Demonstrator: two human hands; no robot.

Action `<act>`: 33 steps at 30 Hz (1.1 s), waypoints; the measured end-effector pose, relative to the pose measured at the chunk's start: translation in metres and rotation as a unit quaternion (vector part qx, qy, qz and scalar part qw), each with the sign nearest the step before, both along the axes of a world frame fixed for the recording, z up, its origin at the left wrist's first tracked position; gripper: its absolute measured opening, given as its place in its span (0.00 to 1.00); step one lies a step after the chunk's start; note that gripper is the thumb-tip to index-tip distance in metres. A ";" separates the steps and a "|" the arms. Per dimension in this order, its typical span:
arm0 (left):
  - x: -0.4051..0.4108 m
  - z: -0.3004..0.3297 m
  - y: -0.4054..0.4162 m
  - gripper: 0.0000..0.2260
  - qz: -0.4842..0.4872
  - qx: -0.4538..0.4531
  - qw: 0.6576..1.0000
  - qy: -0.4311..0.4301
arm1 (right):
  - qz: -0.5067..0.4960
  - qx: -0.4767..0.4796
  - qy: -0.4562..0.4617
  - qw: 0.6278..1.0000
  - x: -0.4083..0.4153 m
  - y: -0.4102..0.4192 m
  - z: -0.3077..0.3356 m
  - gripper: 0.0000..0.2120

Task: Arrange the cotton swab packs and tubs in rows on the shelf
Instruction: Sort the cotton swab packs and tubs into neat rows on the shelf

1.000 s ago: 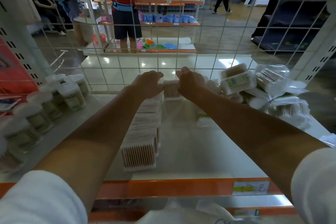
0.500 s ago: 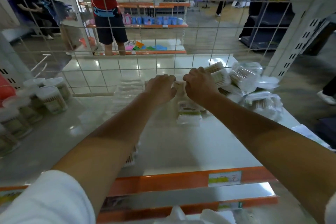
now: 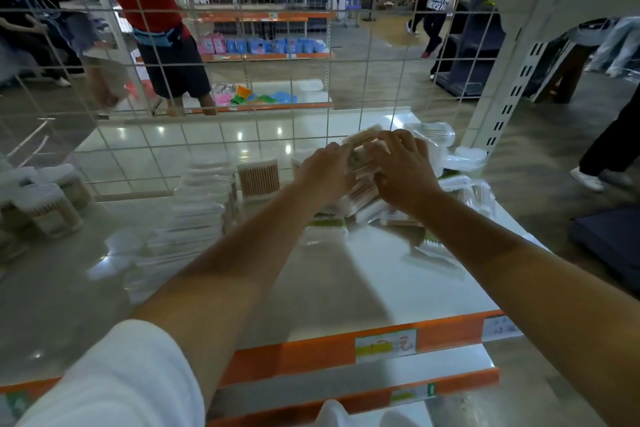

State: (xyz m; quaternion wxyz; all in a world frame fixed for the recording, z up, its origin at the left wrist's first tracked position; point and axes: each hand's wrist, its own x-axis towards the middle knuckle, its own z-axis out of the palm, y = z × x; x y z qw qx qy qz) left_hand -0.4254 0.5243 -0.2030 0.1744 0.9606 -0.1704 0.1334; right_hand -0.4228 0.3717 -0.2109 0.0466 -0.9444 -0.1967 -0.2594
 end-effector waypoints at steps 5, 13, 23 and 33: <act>0.000 0.002 -0.001 0.20 0.006 -0.020 1.000 -0.004 | -0.028 -0.019 0.005 0.999 0.006 0.001 -0.006 0.26; -0.006 -0.003 0.008 0.17 -0.030 -0.064 0.998 -0.006 | -0.069 -0.060 0.014 0.996 0.006 0.003 -0.006 0.30; -0.024 -0.001 0.030 0.21 -0.007 -0.323 0.935 0.149 | 0.045 0.044 -0.156 0.986 -0.005 0.005 -0.030 0.20; -0.051 -0.012 0.059 0.23 -0.066 -0.429 0.867 0.244 | 0.083 0.102 -0.255 0.958 -0.025 0.029 -0.045 0.16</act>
